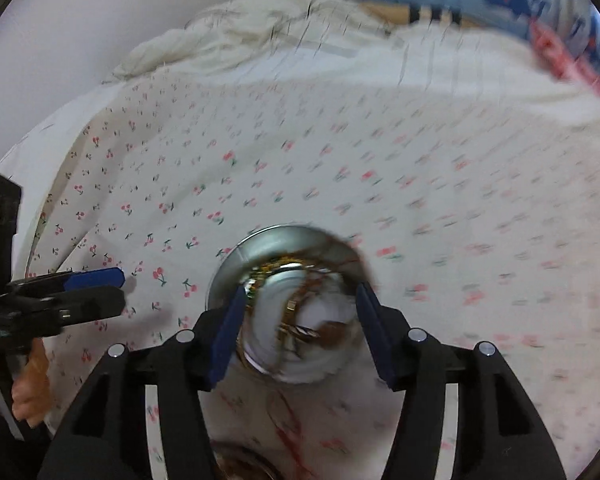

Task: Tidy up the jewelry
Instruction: 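Lower the gold bangle into the silver tin and open the right gripper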

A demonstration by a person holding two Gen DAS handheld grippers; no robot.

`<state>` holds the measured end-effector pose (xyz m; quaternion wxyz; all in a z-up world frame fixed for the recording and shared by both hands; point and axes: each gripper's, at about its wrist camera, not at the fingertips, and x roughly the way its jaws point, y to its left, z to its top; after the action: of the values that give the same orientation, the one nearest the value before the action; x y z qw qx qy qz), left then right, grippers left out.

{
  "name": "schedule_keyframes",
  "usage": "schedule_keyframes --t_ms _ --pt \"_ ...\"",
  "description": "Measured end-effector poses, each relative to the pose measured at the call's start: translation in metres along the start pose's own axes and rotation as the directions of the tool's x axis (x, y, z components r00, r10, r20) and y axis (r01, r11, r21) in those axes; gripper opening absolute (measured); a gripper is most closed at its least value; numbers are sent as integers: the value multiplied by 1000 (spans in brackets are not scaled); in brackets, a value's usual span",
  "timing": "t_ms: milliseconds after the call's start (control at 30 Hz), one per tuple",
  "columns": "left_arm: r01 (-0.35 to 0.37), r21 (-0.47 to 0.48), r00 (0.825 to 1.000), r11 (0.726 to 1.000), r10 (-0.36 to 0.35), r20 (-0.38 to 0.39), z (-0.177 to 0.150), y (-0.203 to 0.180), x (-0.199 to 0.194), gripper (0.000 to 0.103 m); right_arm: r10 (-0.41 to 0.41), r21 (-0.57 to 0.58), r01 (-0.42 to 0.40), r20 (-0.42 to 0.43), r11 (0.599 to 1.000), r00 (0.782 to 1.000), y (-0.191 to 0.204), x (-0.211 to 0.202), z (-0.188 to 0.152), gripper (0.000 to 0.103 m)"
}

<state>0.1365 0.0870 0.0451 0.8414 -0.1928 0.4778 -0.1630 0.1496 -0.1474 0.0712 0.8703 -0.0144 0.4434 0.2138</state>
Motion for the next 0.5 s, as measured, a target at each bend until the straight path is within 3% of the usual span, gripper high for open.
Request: schedule_keyframes --t_ms 67,167,300,400,500 --pt "-4 26 1000 1000 5 -4 -3 -5 1 76 -24 12 24 60 1000 998 -6 -23 -7 66" --pt "-13 44 1000 999 14 -16 -9 -12 9 77 -26 5 26 138 1000 990 -16 -45 -20 68" --pt "-15 29 999 999 16 -35 -12 -11 18 78 98 41 -103 120 994 988 -22 -41 -11 68" --pt "-34 43 999 999 36 -33 -14 -10 20 78 121 44 -127 121 991 985 -15 -36 -4 68" --pt "-11 75 999 997 15 -50 -16 -17 20 78 98 45 -103 110 994 989 -12 -42 -18 68"
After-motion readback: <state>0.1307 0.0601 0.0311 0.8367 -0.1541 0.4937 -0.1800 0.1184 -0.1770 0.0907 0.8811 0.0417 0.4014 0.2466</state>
